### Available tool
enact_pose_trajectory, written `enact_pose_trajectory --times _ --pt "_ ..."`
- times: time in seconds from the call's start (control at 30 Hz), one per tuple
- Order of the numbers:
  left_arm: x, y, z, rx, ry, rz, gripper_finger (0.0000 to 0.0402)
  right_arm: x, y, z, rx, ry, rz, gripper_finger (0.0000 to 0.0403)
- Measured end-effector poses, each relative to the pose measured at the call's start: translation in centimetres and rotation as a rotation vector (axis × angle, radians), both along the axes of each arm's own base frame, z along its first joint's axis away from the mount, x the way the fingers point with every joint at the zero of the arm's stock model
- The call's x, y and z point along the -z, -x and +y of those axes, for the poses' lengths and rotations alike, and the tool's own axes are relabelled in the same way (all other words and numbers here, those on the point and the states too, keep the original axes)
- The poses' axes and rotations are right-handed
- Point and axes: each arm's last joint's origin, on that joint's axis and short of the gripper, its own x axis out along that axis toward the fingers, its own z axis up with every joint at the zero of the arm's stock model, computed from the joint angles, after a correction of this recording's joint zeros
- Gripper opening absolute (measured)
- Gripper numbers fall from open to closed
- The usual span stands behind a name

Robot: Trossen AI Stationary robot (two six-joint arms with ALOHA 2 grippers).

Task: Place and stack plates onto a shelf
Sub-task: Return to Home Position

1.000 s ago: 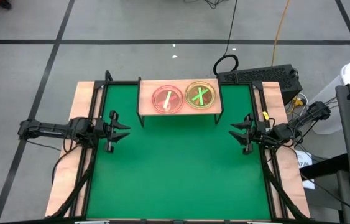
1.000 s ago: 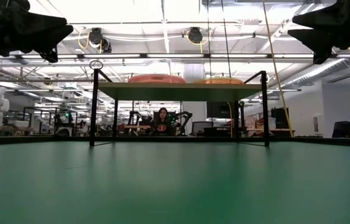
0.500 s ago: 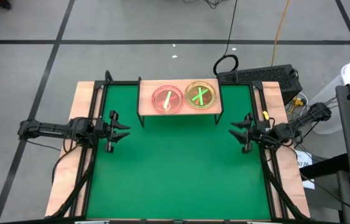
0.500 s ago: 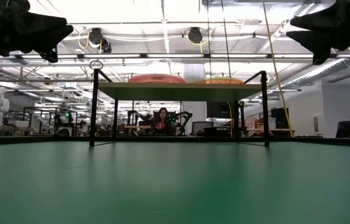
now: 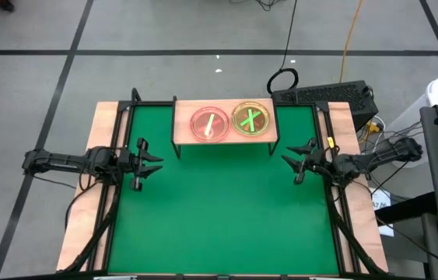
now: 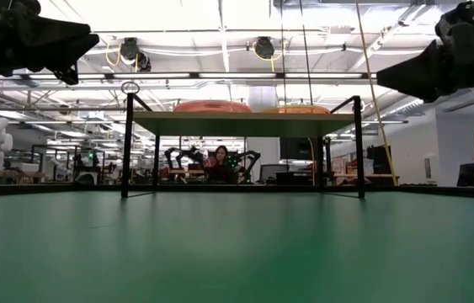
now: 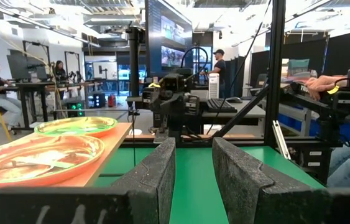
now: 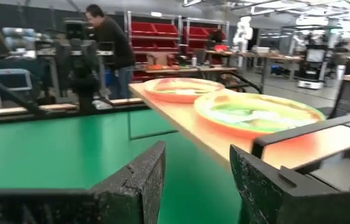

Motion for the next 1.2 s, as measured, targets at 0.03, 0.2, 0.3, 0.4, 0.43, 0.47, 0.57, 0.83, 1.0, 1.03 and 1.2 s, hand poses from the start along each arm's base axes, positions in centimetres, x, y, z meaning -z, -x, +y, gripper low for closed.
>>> enact_pose_trajectory --times 0.03,0.2,0.3,0.4,0.43,0.47,0.57,0.83,1.0,1.03,1.2 --pt "0.0 0.0 0.0 0.000 0.000 0.000 0.0113 -0.1 0.0 -0.1 0.011 -0.001 -0.005 0.0160" --pt "0.0 0.0 0.0 0.000 0.000 0.000 0.0113 -0.5 0.0 -0.6 0.051 -0.014 -0.051 0.0160" --pt "0.0 0.0 0.0 0.000 0.000 0.000 0.0113 -0.7 0.4 -0.9 0.072 -0.018 -0.080 0.0160" --pt "0.0 0.0 0.0 0.000 0.000 0.000 0.0113 -0.7 1.0 -1.3 0.098 -0.018 -0.091 0.0160" --pt "0.0 0.0 0.0 0.000 0.000 0.000 0.0113 -0.7 1.3 -1.4 0.104 -0.017 -0.095 0.0160" --pt "0.0 0.0 0.0 0.000 0.000 0.000 0.0113 -0.6 1.3 -1.4 0.105 -0.016 -0.091 0.0160" --pt "0.0 0.0 0.0 0.000 0.000 -0.001 0.0113 -0.7 1.3 -1.5 0.080 -0.012 -0.100 0.0160" --pt "0.0 0.0 0.0 -0.001 0.000 0.003 0.0113 -0.6 1.3 -2.2 0.128 0.006 -0.086 0.0160" --pt "0.0 0.0 0.0 -0.001 0.000 0.003 0.0113 -0.7 1.3 -3.0 0.124 0.018 -0.097 0.0160" --pt "0.0 0.0 0.0 -0.001 0.000 0.004 0.0113 -0.7 1.3 -3.1 0.124 0.013 -0.098 0.0160" --pt "0.0 0.0 0.0 -0.001 -0.001 0.005 0.0113 -0.7 1.3 -3.6 0.115 0.021 -0.099 0.0160"
